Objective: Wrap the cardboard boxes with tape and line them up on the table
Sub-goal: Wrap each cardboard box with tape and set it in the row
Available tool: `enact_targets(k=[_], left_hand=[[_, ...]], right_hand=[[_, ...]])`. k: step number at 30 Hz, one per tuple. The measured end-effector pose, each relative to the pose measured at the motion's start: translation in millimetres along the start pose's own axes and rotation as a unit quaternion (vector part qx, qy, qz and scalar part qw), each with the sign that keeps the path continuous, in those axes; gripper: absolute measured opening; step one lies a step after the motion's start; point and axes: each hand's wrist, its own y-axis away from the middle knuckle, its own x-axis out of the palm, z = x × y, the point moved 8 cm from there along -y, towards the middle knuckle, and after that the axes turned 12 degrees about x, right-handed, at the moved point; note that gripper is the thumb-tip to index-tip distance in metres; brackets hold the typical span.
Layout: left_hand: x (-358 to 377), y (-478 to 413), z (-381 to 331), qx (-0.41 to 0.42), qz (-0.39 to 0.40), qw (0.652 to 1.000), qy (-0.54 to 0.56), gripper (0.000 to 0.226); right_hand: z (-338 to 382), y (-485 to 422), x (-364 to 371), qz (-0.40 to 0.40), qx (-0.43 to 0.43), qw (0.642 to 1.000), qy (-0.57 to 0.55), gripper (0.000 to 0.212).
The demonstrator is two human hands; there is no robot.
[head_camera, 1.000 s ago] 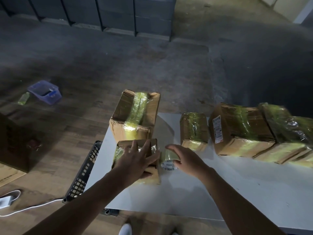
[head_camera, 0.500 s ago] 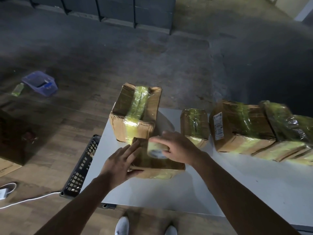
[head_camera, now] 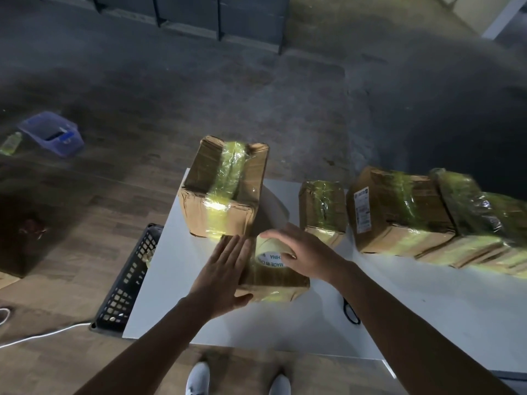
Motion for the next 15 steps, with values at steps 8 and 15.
enact_targets(k=[8,15], left_hand=[[9.1,-2.5,0.5,0.004,0.023,1.000,-0.017,0.106],[9.1,-15.0,-4.1,-0.021,0.073,0.997,-0.035,0.113]], right_hand=[[-28.4,26.4,-36.1,0.026,0.053,0.998,0.019,0.052],[-40.6,38.8,-32.3,0.001,0.043,0.999,0.034,0.063]])
